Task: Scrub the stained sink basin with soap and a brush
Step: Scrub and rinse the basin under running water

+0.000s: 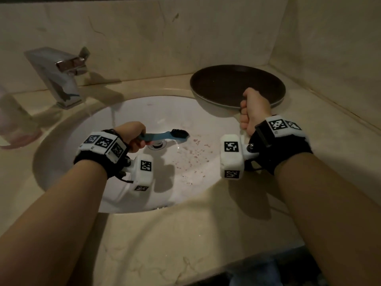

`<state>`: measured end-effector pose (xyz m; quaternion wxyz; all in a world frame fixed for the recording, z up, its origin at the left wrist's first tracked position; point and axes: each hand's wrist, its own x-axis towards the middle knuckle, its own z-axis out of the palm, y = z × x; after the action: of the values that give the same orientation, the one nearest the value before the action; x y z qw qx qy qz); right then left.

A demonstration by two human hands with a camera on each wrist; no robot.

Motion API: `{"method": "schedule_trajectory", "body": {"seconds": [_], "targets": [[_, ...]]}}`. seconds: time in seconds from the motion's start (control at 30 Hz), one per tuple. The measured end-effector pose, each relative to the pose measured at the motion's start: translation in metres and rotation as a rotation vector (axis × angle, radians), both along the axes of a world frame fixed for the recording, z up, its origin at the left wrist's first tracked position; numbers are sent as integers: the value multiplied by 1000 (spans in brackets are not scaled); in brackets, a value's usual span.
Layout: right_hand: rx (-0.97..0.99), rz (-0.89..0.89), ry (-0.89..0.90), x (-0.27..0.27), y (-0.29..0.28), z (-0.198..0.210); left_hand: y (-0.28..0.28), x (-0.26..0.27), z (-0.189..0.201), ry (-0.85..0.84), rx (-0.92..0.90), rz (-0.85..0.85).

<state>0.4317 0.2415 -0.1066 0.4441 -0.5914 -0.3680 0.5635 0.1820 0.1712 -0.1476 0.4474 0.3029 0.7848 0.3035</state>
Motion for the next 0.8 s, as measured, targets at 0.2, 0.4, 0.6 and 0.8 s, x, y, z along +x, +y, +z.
{"method": "schedule_trajectory", "body": {"seconds": [0.2, 0.4, 0.6, 0.8], "targets": [[-108, 244, -93, 6, 0, 3, 8, -2, -12, -20, -39, -71], [-291, 465, -274, 18, 2, 10, 4, -1, -19, 90, -153, -169], [-274, 412, -408, 12, 4, 6, 6, 2, -13, 273, -101, -352], [-218, 381, -424, 11, 3, 1, 19, 21, -13, 632, -107, -524]]}}
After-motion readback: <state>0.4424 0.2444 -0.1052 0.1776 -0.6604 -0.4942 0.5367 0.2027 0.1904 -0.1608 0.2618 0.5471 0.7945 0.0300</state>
